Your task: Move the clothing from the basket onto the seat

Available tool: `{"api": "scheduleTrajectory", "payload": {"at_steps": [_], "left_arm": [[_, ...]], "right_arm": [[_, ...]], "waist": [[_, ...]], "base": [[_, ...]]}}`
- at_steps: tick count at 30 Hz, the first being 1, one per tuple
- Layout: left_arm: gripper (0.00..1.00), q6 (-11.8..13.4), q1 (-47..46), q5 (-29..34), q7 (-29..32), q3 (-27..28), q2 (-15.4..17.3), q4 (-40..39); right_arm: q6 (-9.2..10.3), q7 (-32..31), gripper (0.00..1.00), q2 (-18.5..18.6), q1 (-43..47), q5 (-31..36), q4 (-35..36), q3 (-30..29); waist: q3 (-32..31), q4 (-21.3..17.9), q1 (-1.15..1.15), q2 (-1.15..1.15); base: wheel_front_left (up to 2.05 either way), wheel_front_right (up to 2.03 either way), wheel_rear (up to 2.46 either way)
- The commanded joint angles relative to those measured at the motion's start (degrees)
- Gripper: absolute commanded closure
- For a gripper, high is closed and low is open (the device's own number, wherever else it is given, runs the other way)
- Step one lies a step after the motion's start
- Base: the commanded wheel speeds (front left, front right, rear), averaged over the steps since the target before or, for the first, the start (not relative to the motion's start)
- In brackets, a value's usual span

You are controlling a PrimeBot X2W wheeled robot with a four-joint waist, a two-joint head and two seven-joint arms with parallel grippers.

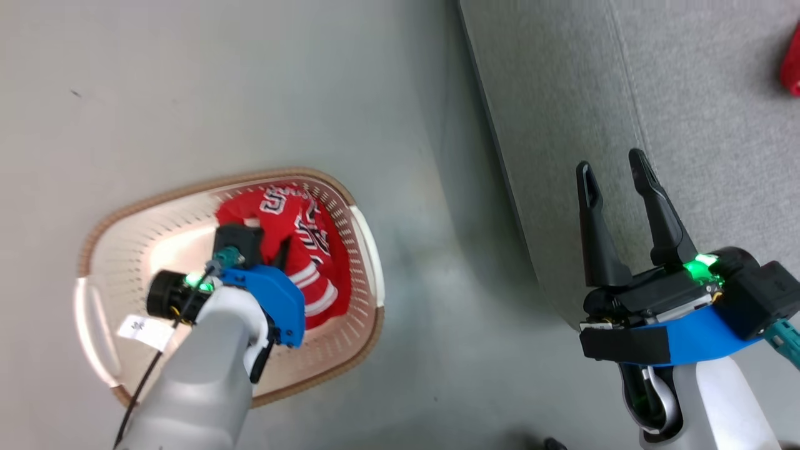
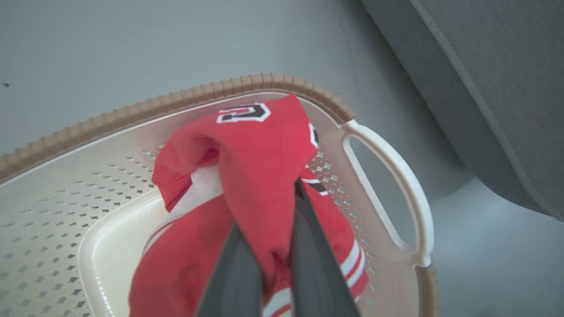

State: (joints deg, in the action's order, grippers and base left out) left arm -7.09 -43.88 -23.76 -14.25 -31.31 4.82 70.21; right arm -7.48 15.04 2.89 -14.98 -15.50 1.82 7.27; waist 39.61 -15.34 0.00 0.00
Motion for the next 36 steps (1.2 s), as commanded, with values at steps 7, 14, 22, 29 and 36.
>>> {"api": "scheduleTrajectory", "payload": {"at_steps": [7,14,22,29,36], "left_arm": [[1.00,-0.51,3.87,-1.71,-0.78,-2.42,-1.49,-1.88],[1.00,-0.53,7.07,-4.26,-0.98,-6.99,-1.94,-6.35],[1.00,-0.55,8.72,-7.21,-1.00,-12.56,-1.95,-12.10],[1.00,-0.55,8.26,-9.21,-1.01,-16.84,-1.95,-16.52],[1.00,-0.38,6.46,-12.38,-1.02,-21.79,-1.95,-20.01]], "right_arm": [[-0.03,0.20,0.00,-0.01,2.53,1.90,-1.36,-0.81],[-0.03,-1.32,0.00,0.00,4.87,3.53,-2.16,-2.19],[-0.03,-2.97,0.00,0.00,8.08,3.27,-3.93,-2.85],[-0.03,-3.71,0.00,0.00,11.56,2.56,-5.81,-3.60],[-0.03,-4.75,0.00,0.00,14.16,2.40,-6.91,-3.29]], "waist": [[-10.86,5.78,0.00,0.00],[-17.58,10.02,0.00,0.00],[-25.53,13.16,0.00,0.00],[-32.01,14.55,0.00,0.00],[-37.11,16.00,0.00,0.00]], "base": [[0.00,0.00,0.00],[0.00,0.00,0.00],[0.00,0.00,0.00],[0.00,0.00,0.00],[0.00,0.00,0.00]]}}
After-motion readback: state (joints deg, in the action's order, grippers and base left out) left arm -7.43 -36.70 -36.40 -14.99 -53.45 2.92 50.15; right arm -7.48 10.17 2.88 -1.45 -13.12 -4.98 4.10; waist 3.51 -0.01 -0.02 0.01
